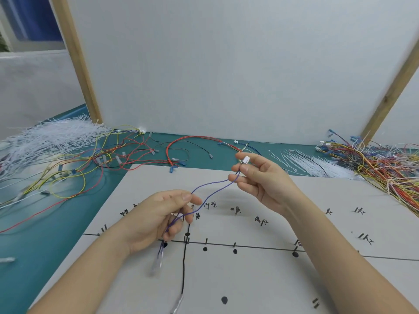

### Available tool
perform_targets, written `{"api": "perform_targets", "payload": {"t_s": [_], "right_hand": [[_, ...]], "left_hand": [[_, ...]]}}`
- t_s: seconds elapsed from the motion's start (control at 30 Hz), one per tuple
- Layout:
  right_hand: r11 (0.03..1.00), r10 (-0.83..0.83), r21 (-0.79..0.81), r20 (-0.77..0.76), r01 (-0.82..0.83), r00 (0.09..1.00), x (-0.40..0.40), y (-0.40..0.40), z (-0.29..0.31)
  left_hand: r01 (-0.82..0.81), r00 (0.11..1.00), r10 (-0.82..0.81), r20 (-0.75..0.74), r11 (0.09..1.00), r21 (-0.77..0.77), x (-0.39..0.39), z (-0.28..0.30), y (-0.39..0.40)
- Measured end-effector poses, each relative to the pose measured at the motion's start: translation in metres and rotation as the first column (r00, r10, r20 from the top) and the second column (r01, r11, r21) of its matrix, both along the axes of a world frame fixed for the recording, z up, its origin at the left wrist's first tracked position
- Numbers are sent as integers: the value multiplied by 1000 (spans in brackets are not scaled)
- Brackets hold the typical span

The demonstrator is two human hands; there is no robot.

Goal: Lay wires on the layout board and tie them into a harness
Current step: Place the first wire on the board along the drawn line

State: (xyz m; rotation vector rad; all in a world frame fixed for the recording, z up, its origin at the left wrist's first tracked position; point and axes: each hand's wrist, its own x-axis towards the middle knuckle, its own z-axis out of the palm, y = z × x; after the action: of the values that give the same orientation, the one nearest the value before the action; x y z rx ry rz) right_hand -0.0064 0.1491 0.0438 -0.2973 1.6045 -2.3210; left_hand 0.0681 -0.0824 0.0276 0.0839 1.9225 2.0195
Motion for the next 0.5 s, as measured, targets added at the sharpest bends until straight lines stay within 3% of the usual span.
{"api": "perform_targets", "payload": {"t_s": [0.2,0.5], "right_hand": [[991,-53,116,-55,59,997,-7,3,-7],[995,4,100,-128,8,992,-4,-8,-15]], "left_hand": [[-6,1000,7,22,997,-72,-5,0,-1],[-33,999,33,-1,996,-79,-12,-3,12]]}}
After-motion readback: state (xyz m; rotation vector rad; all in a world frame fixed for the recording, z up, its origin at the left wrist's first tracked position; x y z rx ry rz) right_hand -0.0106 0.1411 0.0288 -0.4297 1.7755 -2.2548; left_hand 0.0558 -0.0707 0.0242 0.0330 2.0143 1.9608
